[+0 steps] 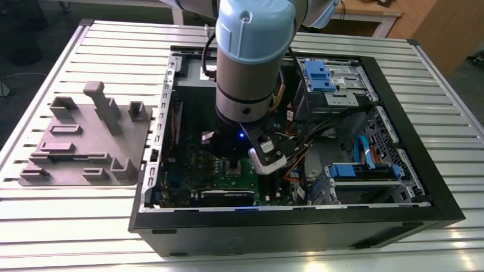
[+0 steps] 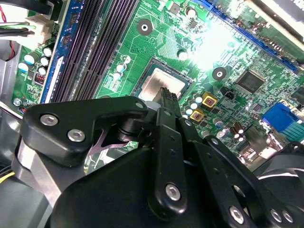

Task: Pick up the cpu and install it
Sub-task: 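Close the cpu cover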

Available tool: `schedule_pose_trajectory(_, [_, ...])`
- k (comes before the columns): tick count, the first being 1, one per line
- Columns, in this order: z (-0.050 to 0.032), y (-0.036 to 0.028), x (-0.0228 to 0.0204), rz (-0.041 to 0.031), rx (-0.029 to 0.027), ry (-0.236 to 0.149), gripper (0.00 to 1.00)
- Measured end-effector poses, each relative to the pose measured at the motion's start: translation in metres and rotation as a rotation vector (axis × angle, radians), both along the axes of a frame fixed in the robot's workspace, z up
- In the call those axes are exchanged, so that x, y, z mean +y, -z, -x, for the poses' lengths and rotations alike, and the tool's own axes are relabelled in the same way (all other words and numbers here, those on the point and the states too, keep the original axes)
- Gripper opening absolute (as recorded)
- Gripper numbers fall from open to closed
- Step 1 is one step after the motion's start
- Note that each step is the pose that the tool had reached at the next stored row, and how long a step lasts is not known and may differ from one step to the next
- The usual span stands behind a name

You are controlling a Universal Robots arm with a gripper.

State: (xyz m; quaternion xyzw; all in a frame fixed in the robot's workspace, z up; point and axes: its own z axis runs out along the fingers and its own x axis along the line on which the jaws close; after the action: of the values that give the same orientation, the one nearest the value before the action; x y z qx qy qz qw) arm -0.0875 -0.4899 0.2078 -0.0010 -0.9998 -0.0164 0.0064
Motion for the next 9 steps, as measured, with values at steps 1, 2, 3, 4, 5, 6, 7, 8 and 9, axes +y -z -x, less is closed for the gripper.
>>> schedule_pose_trajectory(1, [0.0,0.0,0.0,0.0,0.0,0.0,0.1])
schedule_pose_trajectory(2, [0.0,-0.0001,0.0,0.0,0.0,0.0,0.1])
schedule_pose_trajectory(3, [0.0,-0.0001,0.0,0.0,0.0,0.0,0.1])
schedule_pose_trajectory(4, [0.0,-0.0001,0.0,0.0,0.0,0.0,0.1])
schedule_pose_trajectory(5, [0.0,-0.0001,0.0,0.0,-0.0001,0.0,0.1])
schedule_pose_trajectory(6, [0.0,-0.0002,0.0,0.0,0.0,0.0,0.1])
schedule_pose_trajectory(7, [0.0,-0.0002,0.0,0.0001,0.0,0.0,0.1])
schedule_pose_trajectory(8, [0.0,-0.0004,0.0,0.0001,0.0,0.0,0.1])
schedule_pose_trajectory(9, [0.0,-0.0011,-0.0001,0.0006,0.0003,0.0,0.1])
